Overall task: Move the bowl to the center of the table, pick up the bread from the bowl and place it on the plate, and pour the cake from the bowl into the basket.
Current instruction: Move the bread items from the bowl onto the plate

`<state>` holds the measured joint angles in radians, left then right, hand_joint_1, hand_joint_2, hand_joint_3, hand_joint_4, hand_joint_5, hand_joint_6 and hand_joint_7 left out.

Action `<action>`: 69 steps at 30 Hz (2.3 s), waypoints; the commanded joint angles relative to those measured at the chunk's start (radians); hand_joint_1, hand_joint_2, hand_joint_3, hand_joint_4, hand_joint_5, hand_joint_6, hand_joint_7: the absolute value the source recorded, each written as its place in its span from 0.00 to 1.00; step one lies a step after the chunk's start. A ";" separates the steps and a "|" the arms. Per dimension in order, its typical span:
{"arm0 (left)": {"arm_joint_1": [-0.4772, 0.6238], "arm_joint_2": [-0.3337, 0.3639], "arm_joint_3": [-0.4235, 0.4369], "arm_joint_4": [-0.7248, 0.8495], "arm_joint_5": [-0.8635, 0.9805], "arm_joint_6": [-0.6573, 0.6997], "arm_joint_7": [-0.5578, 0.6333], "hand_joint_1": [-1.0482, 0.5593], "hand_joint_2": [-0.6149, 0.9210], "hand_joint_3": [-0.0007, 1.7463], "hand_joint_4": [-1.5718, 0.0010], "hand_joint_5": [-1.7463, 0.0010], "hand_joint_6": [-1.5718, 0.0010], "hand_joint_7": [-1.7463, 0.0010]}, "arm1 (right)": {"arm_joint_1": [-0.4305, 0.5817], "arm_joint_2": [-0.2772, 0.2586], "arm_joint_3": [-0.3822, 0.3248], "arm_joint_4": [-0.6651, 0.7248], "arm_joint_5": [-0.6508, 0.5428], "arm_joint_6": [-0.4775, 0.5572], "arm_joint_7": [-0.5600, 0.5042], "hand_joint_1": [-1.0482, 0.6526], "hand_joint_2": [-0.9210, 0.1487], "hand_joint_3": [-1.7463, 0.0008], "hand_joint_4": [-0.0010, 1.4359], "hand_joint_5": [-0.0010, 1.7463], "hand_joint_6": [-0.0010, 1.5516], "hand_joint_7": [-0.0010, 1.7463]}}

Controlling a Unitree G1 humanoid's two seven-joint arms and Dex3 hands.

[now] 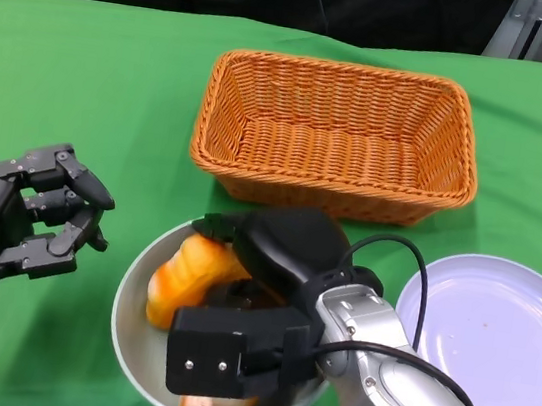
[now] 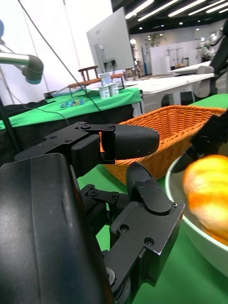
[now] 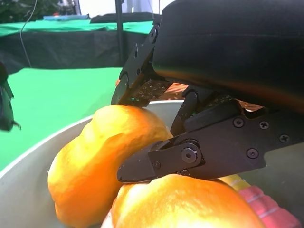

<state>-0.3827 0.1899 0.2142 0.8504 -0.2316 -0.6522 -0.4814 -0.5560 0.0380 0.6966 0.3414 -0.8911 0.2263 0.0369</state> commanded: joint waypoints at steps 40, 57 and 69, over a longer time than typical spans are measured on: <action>-0.016 0.013 -0.004 0.082 0.083 -0.106 0.123 0.61 0.82 0.48 0.49 0.14 0.49 0.31 | 0.001 -0.028 -0.110 0.227 0.111 -0.441 -0.477 0.45 0.00 0.98 0.51 0.79 0.54 0.33; -0.028 0.020 -0.005 0.109 0.090 -0.112 0.129 0.61 0.80 0.50 0.48 0.14 0.49 0.33 | 0.108 -0.036 -0.198 -0.134 0.200 -0.354 -0.252 0.48 0.00 0.98 0.53 0.78 0.63 0.25; -0.027 0.024 -0.005 0.108 0.100 -0.099 0.148 0.61 0.79 0.52 0.50 0.14 0.48 0.32 | 0.215 -0.104 -0.311 -0.389 0.263 -0.321 -0.137 0.49 0.01 0.94 0.51 0.84 0.54 0.45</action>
<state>-0.4055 0.1911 0.2029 0.9583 -0.1287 -0.7531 -0.3402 -0.3589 -0.0458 0.4174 -0.0132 -0.6495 -0.0919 -0.1042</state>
